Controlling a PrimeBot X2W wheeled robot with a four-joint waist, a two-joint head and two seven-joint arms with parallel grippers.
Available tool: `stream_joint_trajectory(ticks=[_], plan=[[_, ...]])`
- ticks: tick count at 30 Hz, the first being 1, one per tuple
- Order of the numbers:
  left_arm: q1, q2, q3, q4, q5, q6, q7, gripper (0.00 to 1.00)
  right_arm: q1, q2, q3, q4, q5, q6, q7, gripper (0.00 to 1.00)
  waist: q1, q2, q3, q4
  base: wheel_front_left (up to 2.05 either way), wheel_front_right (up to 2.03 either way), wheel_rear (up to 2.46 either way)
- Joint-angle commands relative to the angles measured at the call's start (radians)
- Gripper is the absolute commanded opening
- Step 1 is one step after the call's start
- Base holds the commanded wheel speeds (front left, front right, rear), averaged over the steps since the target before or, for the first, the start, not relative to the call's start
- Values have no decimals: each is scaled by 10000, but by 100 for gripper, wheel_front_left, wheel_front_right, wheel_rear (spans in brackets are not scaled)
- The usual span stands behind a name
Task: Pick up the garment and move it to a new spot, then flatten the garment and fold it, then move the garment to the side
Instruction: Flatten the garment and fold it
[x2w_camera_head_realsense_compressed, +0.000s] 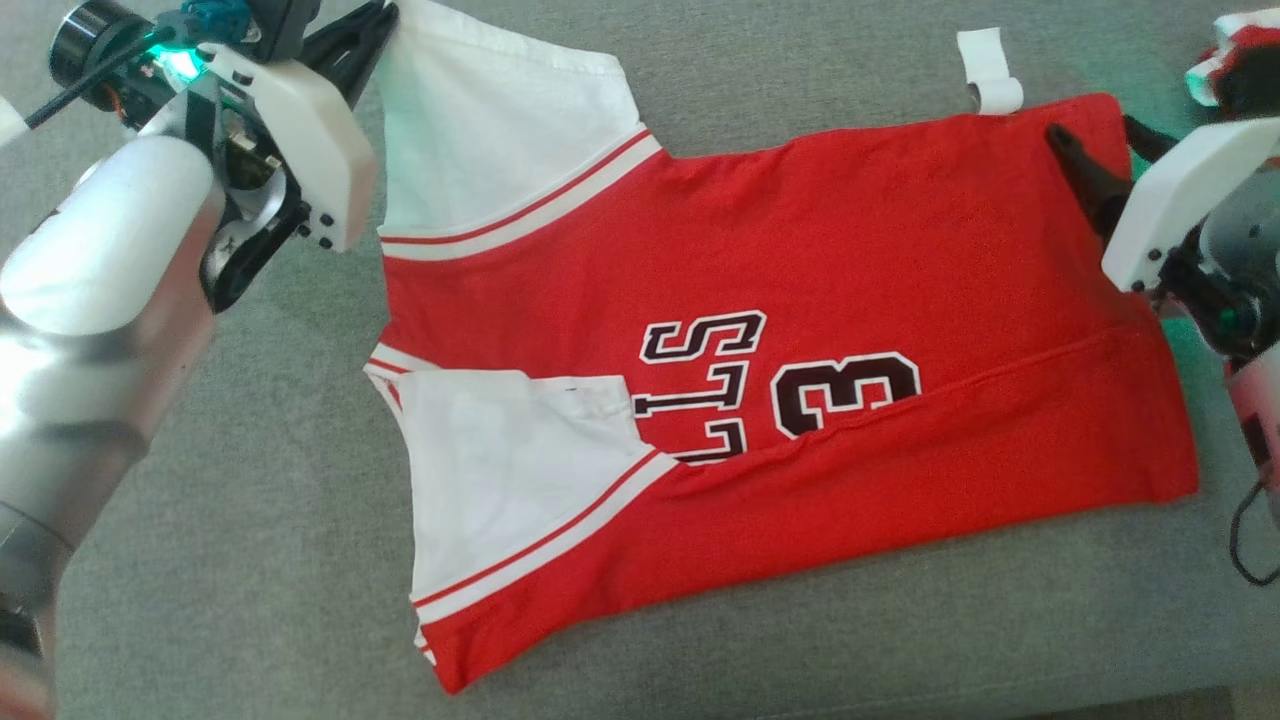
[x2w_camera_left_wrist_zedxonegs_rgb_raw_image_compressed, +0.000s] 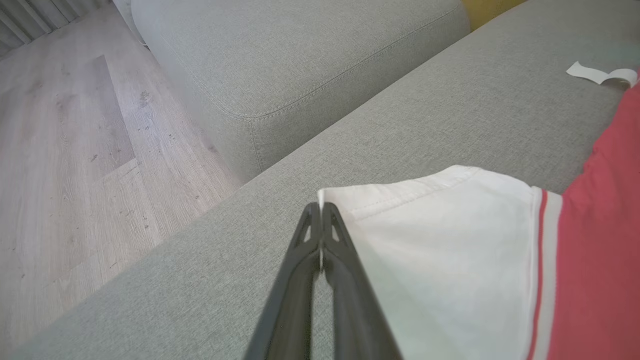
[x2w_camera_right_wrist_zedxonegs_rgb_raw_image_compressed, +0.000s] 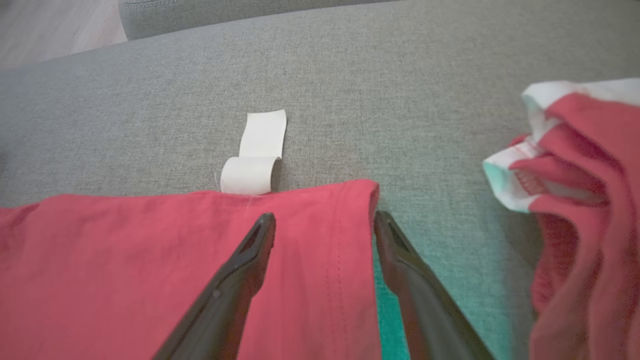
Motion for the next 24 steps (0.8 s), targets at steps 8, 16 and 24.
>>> stream_joint_trajectory(ticks=[8, 16, 24], plan=[[-855, 292, -130, -47, -354, 20, -312, 0, -809, 48, 386, 696, 378, -17, -345, 100, -1, 0, 111, 199, 0, 0, 0], [-1020, 246, -471, 103, -581, 20, -522, 0, -1130, -64, 688, 1156, 679, -17, -630, 100, -1, 0, 166, 302, 0, 0, 0], [-1208, 208, -781, 280, -762, 19, -786, 0, -1500, -268, 1046, 1567, 836, -17, -895, 8, -1, 0, 284, 383, 0, 0, 0]])
